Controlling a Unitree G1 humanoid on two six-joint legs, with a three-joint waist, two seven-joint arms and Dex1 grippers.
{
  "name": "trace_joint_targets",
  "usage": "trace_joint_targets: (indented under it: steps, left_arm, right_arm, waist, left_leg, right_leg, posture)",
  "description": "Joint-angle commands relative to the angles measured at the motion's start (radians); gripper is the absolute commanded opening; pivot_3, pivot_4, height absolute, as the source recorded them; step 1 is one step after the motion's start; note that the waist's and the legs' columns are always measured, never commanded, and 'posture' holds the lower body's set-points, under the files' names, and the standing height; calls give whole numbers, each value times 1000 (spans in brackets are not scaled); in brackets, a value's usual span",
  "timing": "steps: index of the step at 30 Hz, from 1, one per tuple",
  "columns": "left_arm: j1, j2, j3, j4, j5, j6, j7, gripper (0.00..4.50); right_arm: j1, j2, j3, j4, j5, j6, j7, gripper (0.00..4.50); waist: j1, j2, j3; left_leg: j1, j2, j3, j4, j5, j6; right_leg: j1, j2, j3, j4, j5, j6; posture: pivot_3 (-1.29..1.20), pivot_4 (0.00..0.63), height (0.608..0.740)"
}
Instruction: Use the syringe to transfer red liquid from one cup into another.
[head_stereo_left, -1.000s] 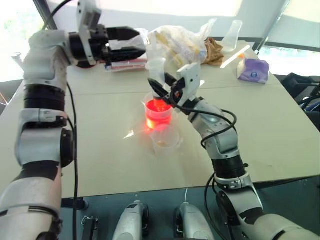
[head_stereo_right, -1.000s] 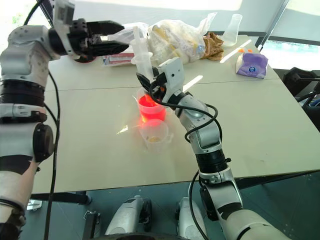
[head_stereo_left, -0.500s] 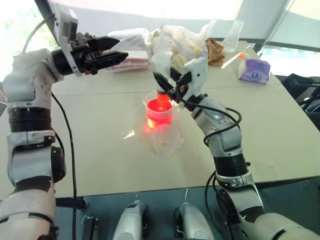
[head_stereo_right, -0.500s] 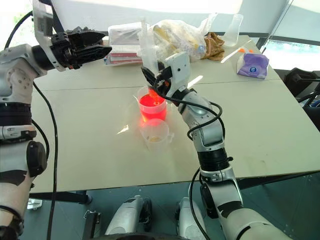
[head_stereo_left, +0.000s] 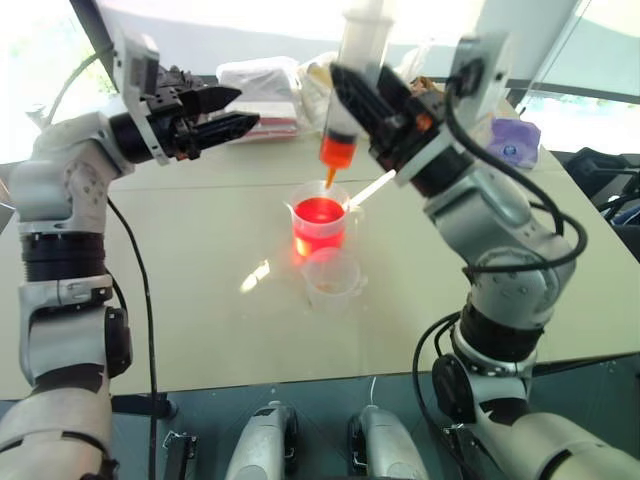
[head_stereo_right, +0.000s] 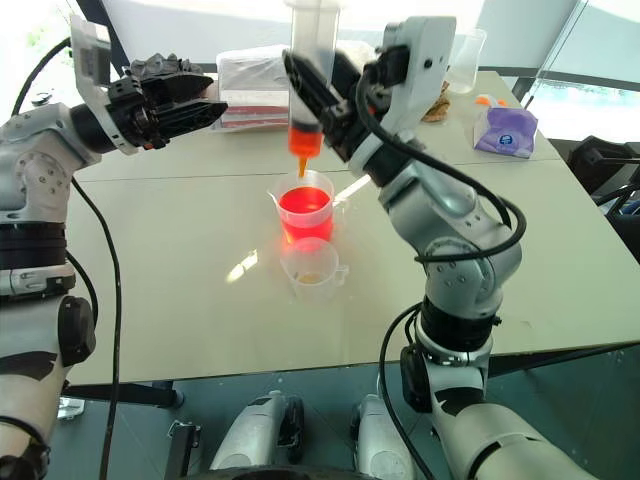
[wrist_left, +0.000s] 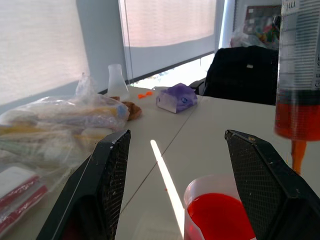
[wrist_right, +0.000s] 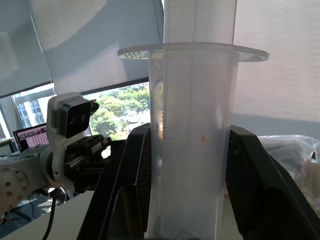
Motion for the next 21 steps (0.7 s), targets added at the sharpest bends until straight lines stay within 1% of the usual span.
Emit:
trace_joint_targets:
  steps: [1,5,9,13,21]
  left_arm:
    - [-63,-3,-20,9,-10,-20,-35,3178]
    - [-113,-24,-51,31,-10,-29,-78,3178]
    - [-197,-66,-83,69,-16,-37,-138,3178]
    - [-263,-114,-97,126,-13,-63,-178,3178]
    - [-329,-186,-115,210,8,-124,-220,3178]
  right_arm:
    - [34,-8,-25,-88,83,32,-50,1526]
    - [88,-44,-25,-111,119,36,-57,1526]
    - [171,-92,-23,-143,151,30,-46,1526]
    - [222,-116,-6,-159,171,14,-49,1526]
    - [263,-130,49,-162,157,-26,-51,1526]
  waist:
    - [2,0,0]
    - [1,0,0]
    - [2,0,0]
    - [0,0,0]
    - [-1,0,0]
  left_leg:
    - [0,0,0,0,0,0]
    - [0,0,1,0,-1,1]
    - [0,0,0,0,-1,1]
    - [0,0,1,0,-1,2]
    - [0,0,1,0,-2,4]
  right_leg:
    - [0,0,0,0,0,0]
    - [0,0,1,0,0,0]
    - [0,1,1,0,0,0]
    - [0,1,2,0,0,0]
    - [-1,2,3,0,0,0]
  posture:
    - [0,150,740]
    - [0,150,740]
    - [0,150,740]
    - [0,150,740]
    - [0,150,740]
